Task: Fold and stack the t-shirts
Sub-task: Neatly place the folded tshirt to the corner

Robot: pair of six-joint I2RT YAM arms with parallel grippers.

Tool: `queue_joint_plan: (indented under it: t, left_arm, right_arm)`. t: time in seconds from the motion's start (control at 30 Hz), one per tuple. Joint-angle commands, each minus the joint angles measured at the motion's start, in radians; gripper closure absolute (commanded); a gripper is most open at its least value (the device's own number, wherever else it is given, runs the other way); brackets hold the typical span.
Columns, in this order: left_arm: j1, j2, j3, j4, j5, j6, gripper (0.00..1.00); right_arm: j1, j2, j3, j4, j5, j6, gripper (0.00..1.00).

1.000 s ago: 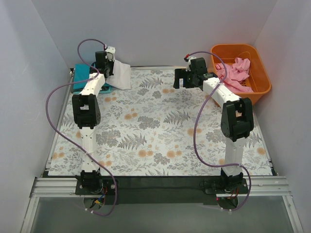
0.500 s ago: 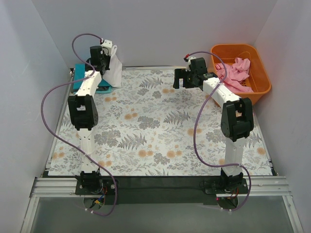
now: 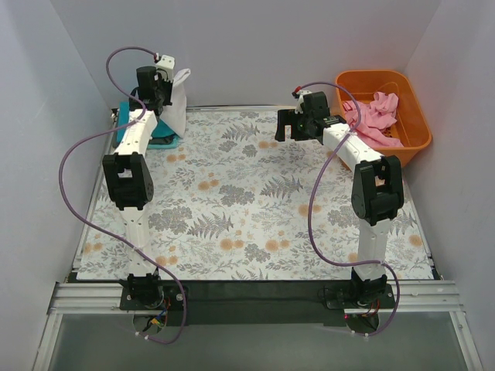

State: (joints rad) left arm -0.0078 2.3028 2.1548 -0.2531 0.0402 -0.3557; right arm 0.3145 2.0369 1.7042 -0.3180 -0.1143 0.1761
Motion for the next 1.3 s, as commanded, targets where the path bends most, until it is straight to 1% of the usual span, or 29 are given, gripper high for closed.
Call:
queue_joint_plan:
  t: [0.0, 0.2, 0.23, 0.37, 0.67, 1.07, 1.13, 1.17, 1.27]
  left_arm:
    - [0.006, -0.115, 0.036, -0.006, 0.067, -0.029, 1.0]
    - [0.006, -0.097, 0.082, -0.014, 0.056, -0.069, 1.0]
    - [0.037, -0.094, 0.088, -0.015, 0.052, -0.071, 1.0]
    - [0.054, -0.092, 0.103, -0.014, 0.044, -0.08, 1.0]
    - [0.111, -0.083, 0.066, -0.015, 0.07, -0.095, 1.0]
    - [0.246, 0.09, 0.073, -0.005, 0.214, -0.108, 0.99]
    - [0.261, 0.109, 0.077, -0.008, 0.236, -0.106, 0.98]
    - [0.265, 0.127, 0.08, -0.008, 0.242, -0.109, 0.95]
    - [0.293, 0.17, 0.106, -0.011, 0.254, -0.13, 0.91]
  right_arm:
    - [0.003, -0.011, 0.018, 0.017, -0.013, -0.004, 0.07]
    - [0.006, -0.011, 0.018, 0.017, -0.012, -0.006, 0.07]
    - [0.006, -0.012, 0.02, 0.017, -0.012, -0.007, 0.07]
    - [0.006, -0.007, 0.02, 0.017, -0.013, -0.007, 0.07]
    - [0.009, 0.0, 0.025, 0.014, -0.016, -0.006, 0.07]
    - [0.009, 0.017, 0.026, 0.01, -0.024, -0.02, 0.09]
    - [0.012, 0.022, 0.026, 0.008, -0.025, -0.021, 0.09]
    - [0.012, 0.023, 0.026, 0.008, -0.025, -0.023, 0.09]
    - [0.014, 0.028, 0.026, 0.007, -0.027, -0.027, 0.1]
